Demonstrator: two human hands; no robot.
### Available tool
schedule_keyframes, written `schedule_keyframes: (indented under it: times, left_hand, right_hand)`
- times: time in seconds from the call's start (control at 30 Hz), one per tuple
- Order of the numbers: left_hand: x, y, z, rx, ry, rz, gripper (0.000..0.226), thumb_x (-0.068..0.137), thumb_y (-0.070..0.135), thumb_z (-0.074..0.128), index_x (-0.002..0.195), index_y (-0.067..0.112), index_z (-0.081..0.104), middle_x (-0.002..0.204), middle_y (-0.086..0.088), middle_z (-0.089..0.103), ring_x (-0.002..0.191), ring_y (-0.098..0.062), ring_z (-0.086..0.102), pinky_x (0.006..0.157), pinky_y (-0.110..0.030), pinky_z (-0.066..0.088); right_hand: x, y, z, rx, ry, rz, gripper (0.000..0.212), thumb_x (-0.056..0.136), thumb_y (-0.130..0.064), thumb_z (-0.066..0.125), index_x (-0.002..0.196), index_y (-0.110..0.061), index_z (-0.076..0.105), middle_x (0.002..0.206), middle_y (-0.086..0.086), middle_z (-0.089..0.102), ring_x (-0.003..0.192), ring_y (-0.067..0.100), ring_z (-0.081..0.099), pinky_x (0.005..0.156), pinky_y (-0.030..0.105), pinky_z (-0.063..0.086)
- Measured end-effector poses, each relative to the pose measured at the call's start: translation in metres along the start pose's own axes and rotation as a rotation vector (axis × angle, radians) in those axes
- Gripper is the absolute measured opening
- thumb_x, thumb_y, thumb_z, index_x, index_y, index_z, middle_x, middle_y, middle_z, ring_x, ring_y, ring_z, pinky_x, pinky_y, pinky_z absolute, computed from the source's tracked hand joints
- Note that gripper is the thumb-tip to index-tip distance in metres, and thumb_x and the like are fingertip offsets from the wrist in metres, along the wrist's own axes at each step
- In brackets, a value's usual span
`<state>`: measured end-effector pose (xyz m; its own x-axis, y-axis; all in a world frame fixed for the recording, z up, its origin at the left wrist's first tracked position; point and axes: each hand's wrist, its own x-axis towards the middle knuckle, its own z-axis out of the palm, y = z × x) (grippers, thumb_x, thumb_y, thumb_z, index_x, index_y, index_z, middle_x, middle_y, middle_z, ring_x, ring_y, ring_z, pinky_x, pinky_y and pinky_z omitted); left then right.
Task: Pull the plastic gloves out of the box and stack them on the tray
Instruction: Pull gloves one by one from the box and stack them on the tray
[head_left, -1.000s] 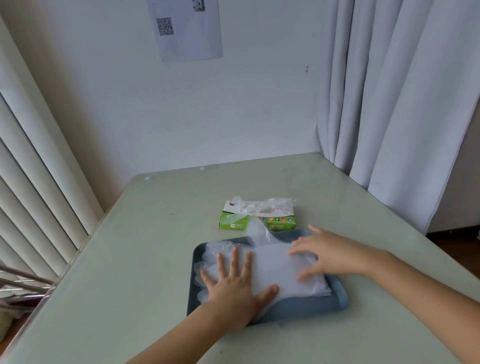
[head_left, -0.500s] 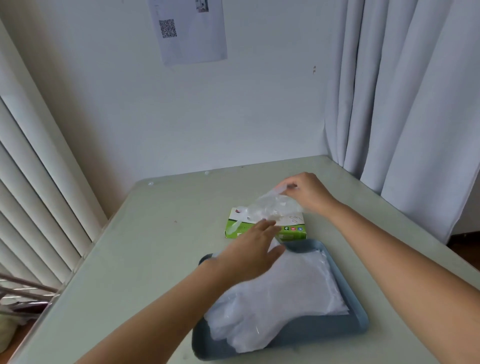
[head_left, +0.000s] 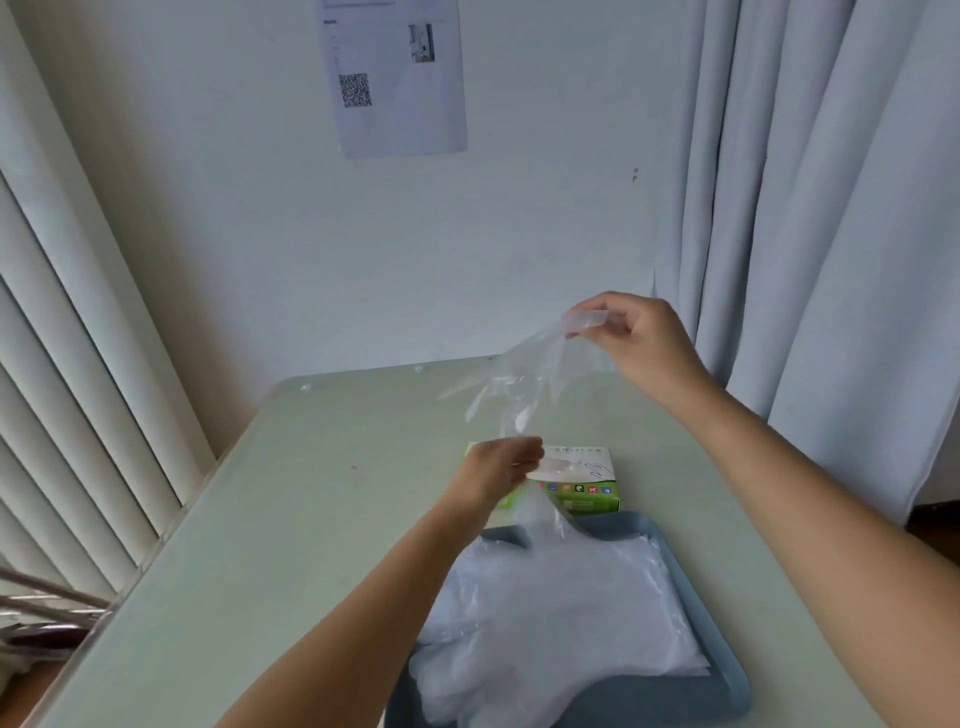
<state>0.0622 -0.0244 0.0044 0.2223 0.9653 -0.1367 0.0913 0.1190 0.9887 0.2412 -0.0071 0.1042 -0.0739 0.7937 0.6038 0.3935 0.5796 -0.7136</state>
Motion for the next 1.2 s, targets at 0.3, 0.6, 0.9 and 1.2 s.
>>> schedule_keyframes:
  times: [0.3, 0.6, 0.9, 1.2]
  left_hand:
    - [-0.045, 0.017, -0.027, -1.141, -0.440, -0.042, 0.105, 0.072, 0.074, 0.055, 0.127, -0.015, 0.047, 0.130, -0.034, 0.051, 0.111, -0.048, 0.058, 0.084, -0.057, 0.053]
    - [-0.083, -0.004, -0.041, -0.625, -0.313, -0.103, 0.068, 0.070, 0.032, 0.082, 0.122, -0.004, 0.058, 0.123, -0.023, 0.061, 0.106, -0.032, 0.064, 0.088, -0.046, 0.053]
    - [-0.117, -0.024, -0.038, -0.162, -0.052, -0.047, 0.029, 0.099, 0.003, 0.043, 0.119, 0.019, 0.058, 0.108, -0.009, 0.071, 0.087, -0.025, 0.072, 0.066, -0.028, 0.058]
    - [-0.110, -0.042, -0.036, 0.440, 0.314, -0.024, 0.046, 0.089, 0.003, 0.058, 0.134, 0.009, 0.050, 0.103, -0.005, 0.069, 0.092, -0.023, 0.069, 0.083, -0.032, 0.055]
  right_hand:
    - [-0.084, -0.030, -0.030, -0.172, -0.392, -0.187, 0.018, 0.074, -0.019, 0.076, 0.086, -0.033, 0.077, 0.120, -0.030, 0.061, 0.093, -0.003, 0.051, 0.090, 0.009, 0.037]
    - [-0.144, -0.007, -0.031, -0.147, -0.626, 0.031, 0.022, 0.078, -0.019, 0.074, 0.083, -0.040, 0.078, 0.133, -0.035, 0.047, 0.126, -0.003, 0.034, 0.103, 0.007, 0.025]
    - [-0.152, 0.024, -0.025, -0.148, -0.694, 0.109, 0.040, 0.083, -0.006, 0.070, 0.080, -0.046, 0.076, 0.130, -0.041, 0.045, 0.131, -0.014, 0.026, 0.105, 0.006, 0.022]
    - [-0.153, 0.054, -0.017, -0.264, -0.830, 0.234, 0.045, 0.087, -0.007, 0.065, 0.080, -0.051, 0.072, 0.138, -0.033, 0.037, 0.138, -0.004, 0.021, 0.106, 0.010, 0.016]
